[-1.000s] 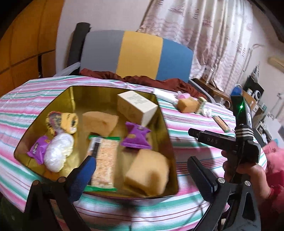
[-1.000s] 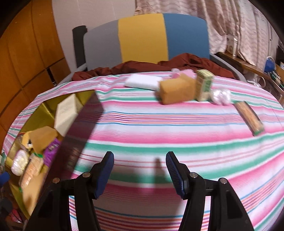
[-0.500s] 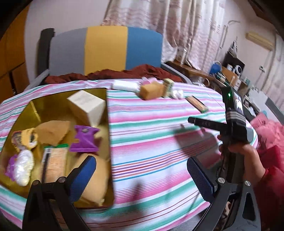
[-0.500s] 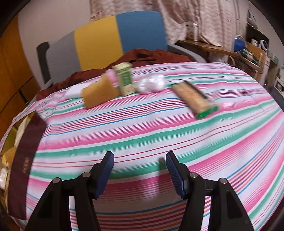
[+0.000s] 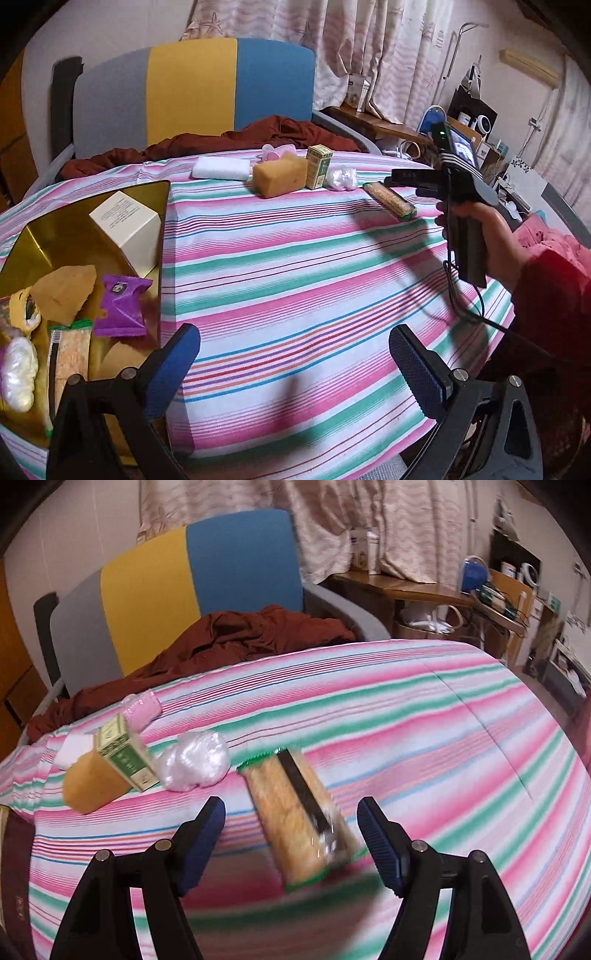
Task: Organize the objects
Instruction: 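Move the right tool to the pile and grasp the cracker packet with green ends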
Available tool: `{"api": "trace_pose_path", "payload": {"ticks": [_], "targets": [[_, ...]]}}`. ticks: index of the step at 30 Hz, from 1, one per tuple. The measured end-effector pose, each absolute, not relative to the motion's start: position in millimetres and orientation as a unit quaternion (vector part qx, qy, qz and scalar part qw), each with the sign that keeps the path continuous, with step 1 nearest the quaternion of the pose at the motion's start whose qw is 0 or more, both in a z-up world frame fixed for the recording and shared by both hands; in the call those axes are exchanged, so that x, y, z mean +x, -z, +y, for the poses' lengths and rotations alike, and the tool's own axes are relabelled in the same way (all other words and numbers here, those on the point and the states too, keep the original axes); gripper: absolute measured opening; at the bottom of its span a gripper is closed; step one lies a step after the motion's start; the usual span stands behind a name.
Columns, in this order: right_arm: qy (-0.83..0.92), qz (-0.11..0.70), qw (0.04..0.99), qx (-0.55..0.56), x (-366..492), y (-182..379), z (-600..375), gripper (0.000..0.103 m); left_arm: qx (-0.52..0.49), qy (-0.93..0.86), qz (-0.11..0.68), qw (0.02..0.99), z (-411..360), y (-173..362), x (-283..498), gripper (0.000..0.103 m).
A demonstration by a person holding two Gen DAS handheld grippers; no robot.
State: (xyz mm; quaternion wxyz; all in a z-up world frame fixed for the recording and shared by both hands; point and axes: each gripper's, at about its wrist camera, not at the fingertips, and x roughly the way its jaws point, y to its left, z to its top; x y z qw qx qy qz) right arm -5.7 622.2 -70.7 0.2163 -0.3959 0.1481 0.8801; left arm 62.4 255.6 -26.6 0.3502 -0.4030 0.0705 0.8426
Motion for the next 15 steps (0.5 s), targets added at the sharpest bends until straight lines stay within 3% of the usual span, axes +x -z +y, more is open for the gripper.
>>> {"api": "trace_pose_path", "payload": {"ticks": [8, 10, 15], "targets": [[-0.873, 0.144, 0.219, -0.412, -15.1, 92.2, 625.7, 0.074, -0.415, -0.839, 0.069, 0.345, 271.8, 22.6, 43.3, 0.103], [-0.872, 0.138, 0.219, -0.415, -14.9, 99.1, 625.7, 0.064, -0.416, -0.838, 0.070, 0.345, 276.5, 21.0, 37.5, 0.103], [-0.874, 0.144, 0.220, -0.409, -8.7, 103.4, 623.7, 0.050, -0.413, -0.841, 0.071, 0.342, 290.3, 14.0, 24.0, 0.103]]}}
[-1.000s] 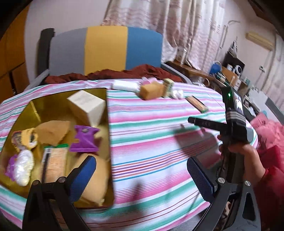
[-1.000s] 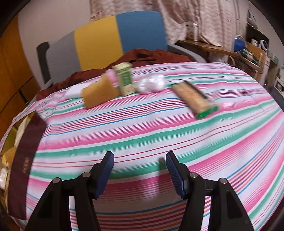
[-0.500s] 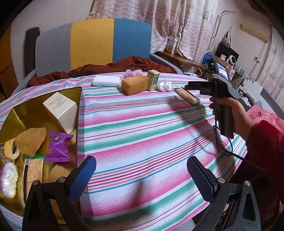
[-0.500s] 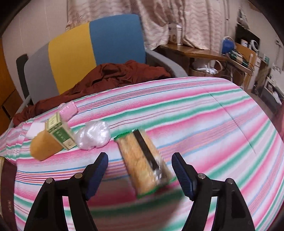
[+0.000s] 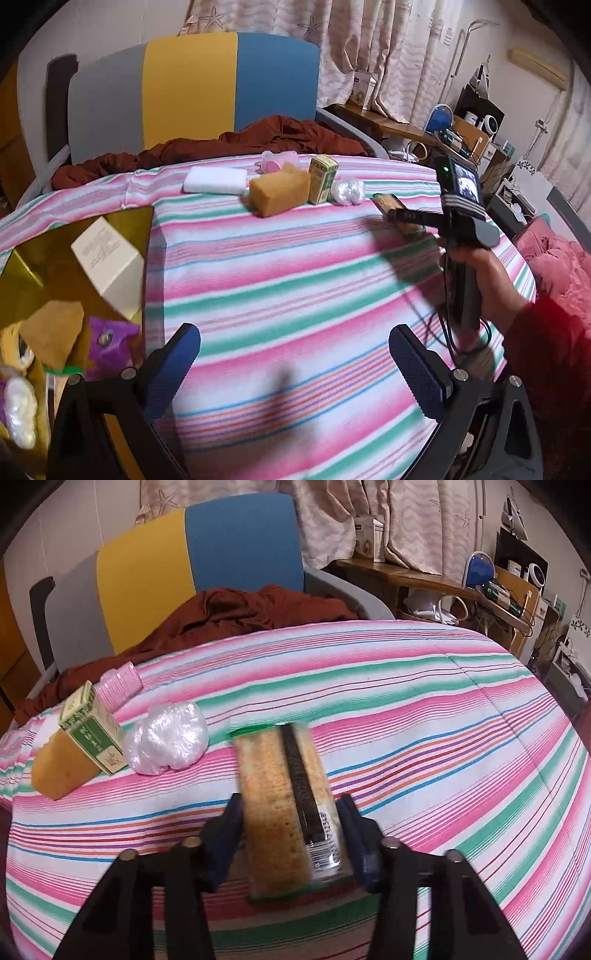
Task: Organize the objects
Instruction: 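Move the right tool to the pile and grasp the cracker packet with green ends, then grasp a yellow sponge with the left tool while the right tool holds the cracker packet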
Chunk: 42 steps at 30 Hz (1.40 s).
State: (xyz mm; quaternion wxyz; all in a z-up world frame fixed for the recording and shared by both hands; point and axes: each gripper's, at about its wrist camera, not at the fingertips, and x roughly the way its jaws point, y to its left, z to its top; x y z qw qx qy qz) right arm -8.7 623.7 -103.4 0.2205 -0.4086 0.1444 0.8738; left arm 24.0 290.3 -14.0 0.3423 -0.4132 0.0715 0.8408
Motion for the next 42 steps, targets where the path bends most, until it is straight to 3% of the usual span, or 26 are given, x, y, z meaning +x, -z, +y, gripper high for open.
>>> {"api": "trace_pose_path", "payload": {"ticks": [16, 31, 37, 40, 42], "targets": [[-0.880, 0.144, 0.223, -0.394, 15.4, 103.5, 586.0, 0.050, -0.400, -0.864, 0.105, 0.287, 365.2, 19.8, -73.9, 0.103], [-0.881, 0.152, 0.229, -0.385, 15.9, 104.3, 587.0, 0.050, -0.340, -0.835, 0.297, 0.314, 448.2, 55.6, -141.0, 0.103], [-0.881, 0.147, 0.234, -0.384, 15.8, 104.4, 585.3, 0.050, -0.368, -0.822, 0.302, 0.313, 455.0, 74.0, -159.3, 0.103], [-0.881, 0.145, 0.236, -0.384, 16.2, 104.5, 585.5, 0.050, -0.378, -0.815, 0.302, 0.318, 461.0, 81.8, -157.7, 0.094], [-0.881, 0.145, 0.237, -0.383, 16.5, 105.0, 586.0, 0.050, -0.381, -0.811, 0.302, 0.327, 464.3, 85.8, -153.9, 0.081]]}}
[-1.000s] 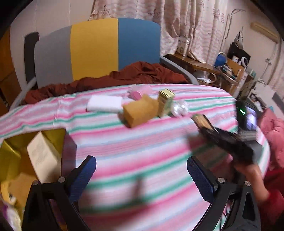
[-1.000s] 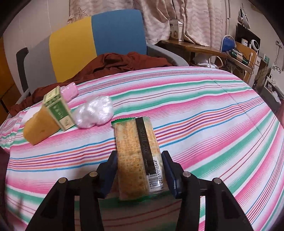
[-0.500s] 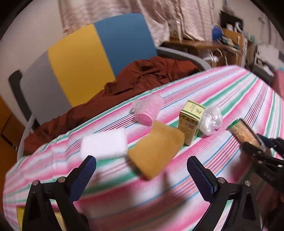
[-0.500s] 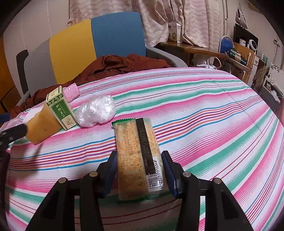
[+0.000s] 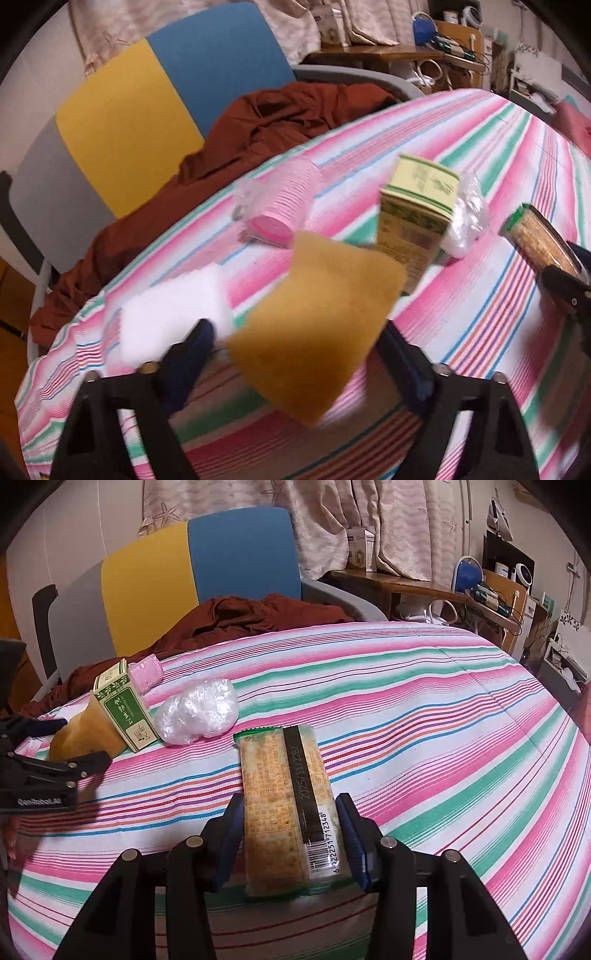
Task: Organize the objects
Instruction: 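Grasp a yellow sponge with the left tool while the right tool holds the cracker packet, then carry the sponge into the gold tray and open the left tool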
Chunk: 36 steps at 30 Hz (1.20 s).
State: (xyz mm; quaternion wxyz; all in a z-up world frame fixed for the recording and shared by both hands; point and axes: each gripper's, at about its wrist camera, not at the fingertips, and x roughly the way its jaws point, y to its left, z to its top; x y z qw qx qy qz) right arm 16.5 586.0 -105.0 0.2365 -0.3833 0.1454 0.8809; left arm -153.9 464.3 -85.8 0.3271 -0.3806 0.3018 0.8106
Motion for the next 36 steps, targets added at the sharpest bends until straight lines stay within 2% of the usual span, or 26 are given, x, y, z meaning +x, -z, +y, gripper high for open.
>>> {"api": "trace_pose_path", "payload": {"ticks": [2, 9, 20, 30, 33, 36], "targets": [[-0.881, 0.144, 0.238, -0.383, 15.9, 105.7, 585.2, 0.050, -0.377, -0.812, 0.295, 0.335, 466.0, 84.9, -149.7, 0.068], [-0.880, 0.141, 0.243, -0.382, 15.1, 106.7, 584.7, 0.050, -0.357, -0.828, 0.295, 0.316, 464.8, 84.7, -132.8, 0.058], [-0.876, 0.138, 0.265, -0.378, 17.3, 107.0, 586.6, 0.049, -0.395, -0.853, 0.177, 0.290, 433.2, 78.5, -85.7, 0.055], [-0.880, 0.093, 0.305, -0.352, 23.5, 93.7, 572.8, 0.048, -0.371, -0.874, 0.135, 0.284, 382.6, 79.1, -33.6, 0.051], [-0.890, 0.085, 0.292, -0.340, 27.8, 87.5, 557.5, 0.048, -0.357, -0.878, 0.128, 0.292, 369.9, 76.4, -18.4, 0.050], [-0.901, 0.113, 0.252, -0.335, 36.3, 84.0, 540.8, 0.048, -0.353, -0.876, 0.123, 0.305, 361.2, 75.8, -7.2, 0.050]]}}
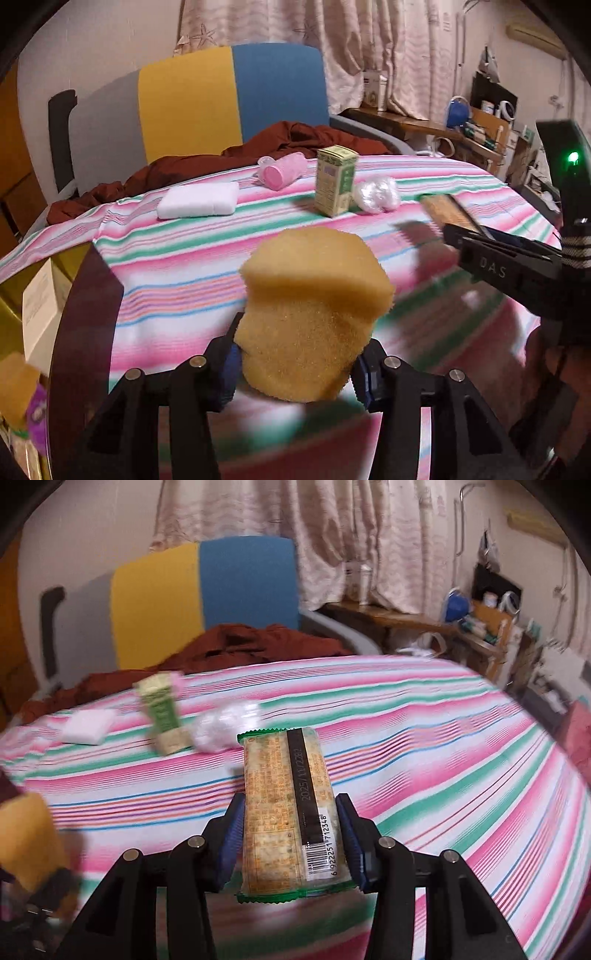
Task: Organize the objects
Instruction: 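Carry the sponge into the gold tray and open the left tool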
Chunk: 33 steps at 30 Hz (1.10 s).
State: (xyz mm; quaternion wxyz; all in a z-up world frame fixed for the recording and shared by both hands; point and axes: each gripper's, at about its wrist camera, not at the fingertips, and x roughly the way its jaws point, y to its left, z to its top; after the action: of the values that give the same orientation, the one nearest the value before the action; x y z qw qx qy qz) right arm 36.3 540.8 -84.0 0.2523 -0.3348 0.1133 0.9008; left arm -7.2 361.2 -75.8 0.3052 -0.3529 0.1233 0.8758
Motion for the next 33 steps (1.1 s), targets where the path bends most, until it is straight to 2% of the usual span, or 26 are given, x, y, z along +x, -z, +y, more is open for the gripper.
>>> {"api": "trace_pose_path", "payload": {"ticks": [6, 14, 22, 33], "targets": [[-0.915, 0.149, 0.203, -0.315, 55.5, 72.1, 500.3, 0.048, -0.342, -0.875, 0.123, 0.319, 344.9, 74.3, 11.2, 0.050], [-0.907, 0.190, 0.212, -0.309, 64.5, 82.3, 468.1, 0.048, -0.347, -0.872, 0.106, 0.329, 316.6, 64.8, 27.4, 0.050], [-0.907, 0.171, 0.257, -0.285, 73.3, 82.1, 464.0, 0.048, -0.332, -0.874, 0.047, 0.351, 261.5, 24.5, 43.1, 0.050], [-0.916, 0.100, 0.249, -0.297, 60.8, 80.4, 440.0, 0.048, -0.372, -0.893, -0.046, 0.247, 152.2, 17.7, -20.0, 0.050]]}}
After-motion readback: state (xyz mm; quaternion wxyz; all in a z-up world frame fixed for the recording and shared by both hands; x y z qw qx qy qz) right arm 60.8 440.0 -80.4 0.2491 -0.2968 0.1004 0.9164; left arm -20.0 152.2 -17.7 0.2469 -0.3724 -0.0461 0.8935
